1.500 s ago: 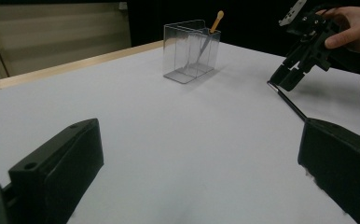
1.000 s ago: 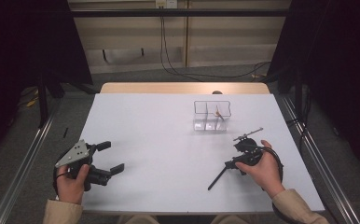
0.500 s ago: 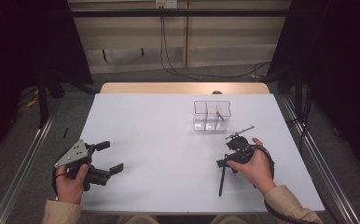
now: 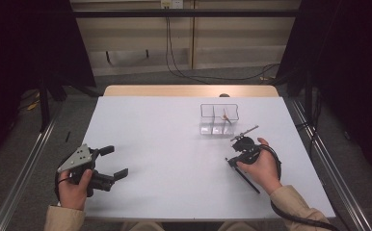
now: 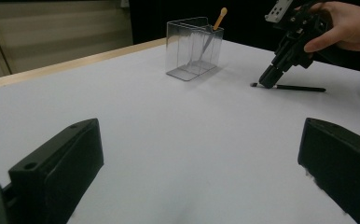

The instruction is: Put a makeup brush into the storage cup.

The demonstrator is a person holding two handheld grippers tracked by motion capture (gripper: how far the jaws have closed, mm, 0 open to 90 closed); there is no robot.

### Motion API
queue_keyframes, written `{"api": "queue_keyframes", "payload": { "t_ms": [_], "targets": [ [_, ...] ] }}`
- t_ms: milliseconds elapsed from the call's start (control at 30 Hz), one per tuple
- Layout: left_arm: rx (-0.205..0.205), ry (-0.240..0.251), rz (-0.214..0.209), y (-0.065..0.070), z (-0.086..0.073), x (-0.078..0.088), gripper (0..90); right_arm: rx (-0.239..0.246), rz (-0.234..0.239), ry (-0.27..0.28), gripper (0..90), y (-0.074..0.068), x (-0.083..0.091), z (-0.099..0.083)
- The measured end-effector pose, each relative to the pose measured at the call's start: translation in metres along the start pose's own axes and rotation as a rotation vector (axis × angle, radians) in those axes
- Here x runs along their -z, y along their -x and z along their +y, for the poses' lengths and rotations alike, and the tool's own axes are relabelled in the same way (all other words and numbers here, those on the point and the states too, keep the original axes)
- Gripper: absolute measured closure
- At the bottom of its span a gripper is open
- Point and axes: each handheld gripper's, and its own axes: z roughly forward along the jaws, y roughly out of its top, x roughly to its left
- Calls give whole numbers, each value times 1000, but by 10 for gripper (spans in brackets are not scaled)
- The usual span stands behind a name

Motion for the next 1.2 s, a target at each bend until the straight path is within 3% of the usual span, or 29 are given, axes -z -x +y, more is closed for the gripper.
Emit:
{"api": "queue_keyframes", "payload": {
  "t_ms": [233, 333, 800, 967, 1067, 1200],
  "targets": [
    [0, 1, 3, -1, 0, 2, 0, 18, 23, 2, 837, -2, -4, 9],
    [1, 0, 5, -1, -1, 2, 0, 15, 17, -4, 746, -4, -2, 8],
    [-10, -2, -1, 4, 3, -1, 0, 38, 42, -48, 769, -11, 11, -11],
    [-16, -2, -5, 4, 4, -2, 0, 57, 24, -81, 763, -13, 11, -16],
    [-13, -1, -3, 4, 4, -2, 0, 66, 5, -86, 828, -14, 10, -16],
    [-10, 0, -7, 3, 3, -2, 0, 76, -23, -117, 841, -17, 9, -11]
  ]
}}
